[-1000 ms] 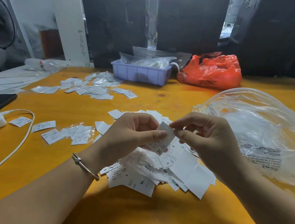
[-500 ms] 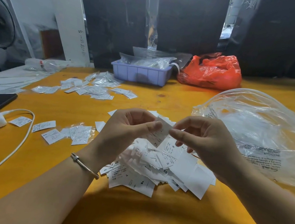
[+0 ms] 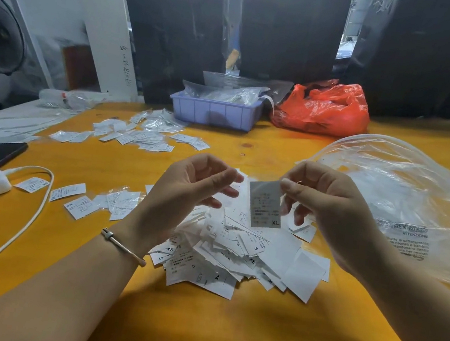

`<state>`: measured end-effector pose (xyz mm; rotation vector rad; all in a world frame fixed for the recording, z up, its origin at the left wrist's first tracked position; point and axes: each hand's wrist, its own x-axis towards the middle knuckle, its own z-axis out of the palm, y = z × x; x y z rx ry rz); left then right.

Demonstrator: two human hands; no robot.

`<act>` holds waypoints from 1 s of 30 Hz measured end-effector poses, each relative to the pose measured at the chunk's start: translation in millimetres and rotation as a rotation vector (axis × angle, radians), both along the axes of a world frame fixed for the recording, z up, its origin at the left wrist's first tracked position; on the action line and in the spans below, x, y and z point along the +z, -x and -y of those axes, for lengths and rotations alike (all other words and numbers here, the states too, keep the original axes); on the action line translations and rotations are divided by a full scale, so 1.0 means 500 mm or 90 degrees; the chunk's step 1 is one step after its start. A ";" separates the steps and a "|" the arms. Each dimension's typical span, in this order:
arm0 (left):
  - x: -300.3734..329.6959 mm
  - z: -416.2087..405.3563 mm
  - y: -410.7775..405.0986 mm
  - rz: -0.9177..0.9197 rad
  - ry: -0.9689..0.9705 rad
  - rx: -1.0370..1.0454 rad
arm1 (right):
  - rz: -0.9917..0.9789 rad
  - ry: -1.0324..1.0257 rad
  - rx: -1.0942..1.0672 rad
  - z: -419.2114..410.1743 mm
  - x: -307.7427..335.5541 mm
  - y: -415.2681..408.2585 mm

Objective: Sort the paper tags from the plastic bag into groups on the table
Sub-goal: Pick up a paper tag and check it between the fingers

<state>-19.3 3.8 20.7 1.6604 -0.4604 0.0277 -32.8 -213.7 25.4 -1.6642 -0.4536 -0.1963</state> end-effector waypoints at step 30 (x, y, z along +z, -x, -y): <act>-0.006 0.012 0.004 0.016 -0.034 -0.048 | -0.053 -0.021 0.069 -0.018 -0.025 0.002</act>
